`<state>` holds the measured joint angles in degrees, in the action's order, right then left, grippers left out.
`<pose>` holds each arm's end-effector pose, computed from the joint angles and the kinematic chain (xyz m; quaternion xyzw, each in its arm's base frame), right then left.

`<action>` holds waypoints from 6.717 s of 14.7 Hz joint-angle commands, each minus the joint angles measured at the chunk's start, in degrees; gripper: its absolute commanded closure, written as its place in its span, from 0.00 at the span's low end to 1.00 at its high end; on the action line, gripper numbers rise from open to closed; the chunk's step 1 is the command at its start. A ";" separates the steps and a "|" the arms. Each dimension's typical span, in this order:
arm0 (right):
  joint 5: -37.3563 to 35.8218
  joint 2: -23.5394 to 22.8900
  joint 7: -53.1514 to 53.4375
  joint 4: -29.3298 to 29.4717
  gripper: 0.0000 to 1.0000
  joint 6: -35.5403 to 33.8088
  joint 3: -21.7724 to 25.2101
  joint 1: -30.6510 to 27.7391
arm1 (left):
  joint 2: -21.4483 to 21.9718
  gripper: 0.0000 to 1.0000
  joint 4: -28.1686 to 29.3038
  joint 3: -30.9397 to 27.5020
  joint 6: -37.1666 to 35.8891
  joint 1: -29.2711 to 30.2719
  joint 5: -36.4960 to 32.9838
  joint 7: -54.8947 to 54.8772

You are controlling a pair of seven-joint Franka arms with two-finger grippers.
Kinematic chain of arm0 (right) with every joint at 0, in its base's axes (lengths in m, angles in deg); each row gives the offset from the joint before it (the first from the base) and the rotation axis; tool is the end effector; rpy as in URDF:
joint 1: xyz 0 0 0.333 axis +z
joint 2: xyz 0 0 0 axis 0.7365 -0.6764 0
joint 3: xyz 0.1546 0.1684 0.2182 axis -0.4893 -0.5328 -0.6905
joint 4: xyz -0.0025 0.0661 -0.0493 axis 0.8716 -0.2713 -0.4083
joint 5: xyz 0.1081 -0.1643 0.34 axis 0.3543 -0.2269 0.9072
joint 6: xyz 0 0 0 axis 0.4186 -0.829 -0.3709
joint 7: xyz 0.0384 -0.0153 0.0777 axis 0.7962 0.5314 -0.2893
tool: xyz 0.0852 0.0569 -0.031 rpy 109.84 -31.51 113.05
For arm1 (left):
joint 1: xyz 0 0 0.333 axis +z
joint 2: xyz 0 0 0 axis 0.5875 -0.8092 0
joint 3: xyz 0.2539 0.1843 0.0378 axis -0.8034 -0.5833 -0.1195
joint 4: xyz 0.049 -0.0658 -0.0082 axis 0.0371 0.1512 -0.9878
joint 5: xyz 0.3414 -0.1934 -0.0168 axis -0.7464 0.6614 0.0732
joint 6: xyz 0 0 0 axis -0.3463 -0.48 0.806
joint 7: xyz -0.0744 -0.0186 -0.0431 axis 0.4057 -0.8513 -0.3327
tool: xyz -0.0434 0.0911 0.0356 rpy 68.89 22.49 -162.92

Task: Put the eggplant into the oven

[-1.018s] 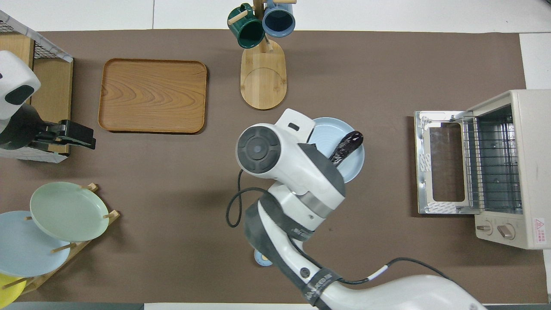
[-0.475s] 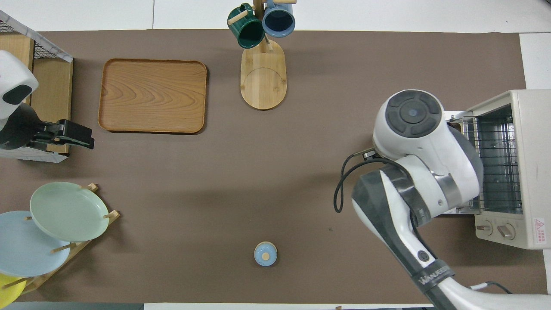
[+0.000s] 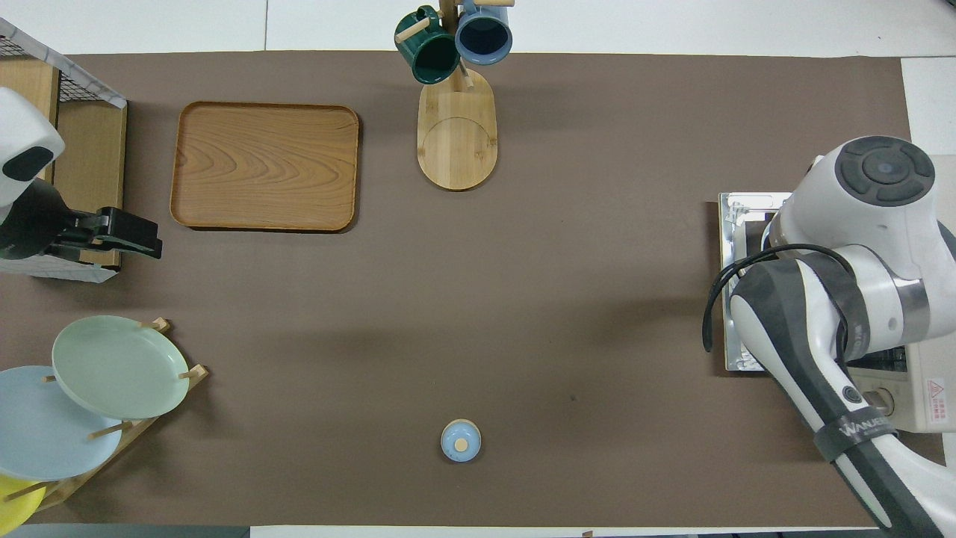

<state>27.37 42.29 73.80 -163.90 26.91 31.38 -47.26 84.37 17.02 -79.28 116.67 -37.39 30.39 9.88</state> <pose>0.5472 0.0126 0.3990 0.9809 0.1343 -0.0853 0.1120 0.5400 -0.0649 0.5931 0.9986 -0.0327 -0.0395 0.0156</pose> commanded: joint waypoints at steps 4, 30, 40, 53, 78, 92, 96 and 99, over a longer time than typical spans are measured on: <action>1.51 2.72 -6.57 -5.34 1.00 3.32 -0.88 -7.37 | -0.09 0.00 -0.79 0.59 -0.80 0.71 -1.09 -0.16; 7.50 -2.64 7.22 -8.24 1.00 17.20 -0.97 1.85 | -0.09 0.00 -0.79 0.59 -0.80 0.71 -1.09 -0.17; 5.92 -2.81 7.05 -13.51 1.00 22.65 -0.88 0.88 | -0.09 0.00 -0.79 0.59 -0.80 0.71 -1.09 -0.25; -12.10 -3.78 4.51 -4.57 1.00 11.87 -1.06 1.85 | -0.09 0.00 -0.79 0.59 -0.80 0.71 -1.09 -0.17; 10.66 4.21 -11.41 19.44 0.00 -21.02 -0.80 -8.26 | -0.09 0.00 -0.79 0.59 -0.80 0.71 -1.09 -0.16; 11.10 3.25 -7.37 24.10 0.00 -23.92 2.89 -1.32 | -0.09 0.00 -0.79 0.59 -0.80 0.71 -1.09 -0.16; 11.10 4.47 -7.19 22.35 0.00 -23.84 4.74 0.44 | -0.09 0.00 -0.79 0.59 -0.80 0.71 -1.09 -0.16; 11.19 4.30 -7.36 22.34 0.00 -23.14 5.18 -0.08 | 0.00 0.00 -0.79 0.59 -0.80 0.71 -1.09 -0.16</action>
<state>37.28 45.98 65.97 -141.00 3.74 35.86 -47.31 84.37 17.02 -79.23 116.66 -37.24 30.39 9.88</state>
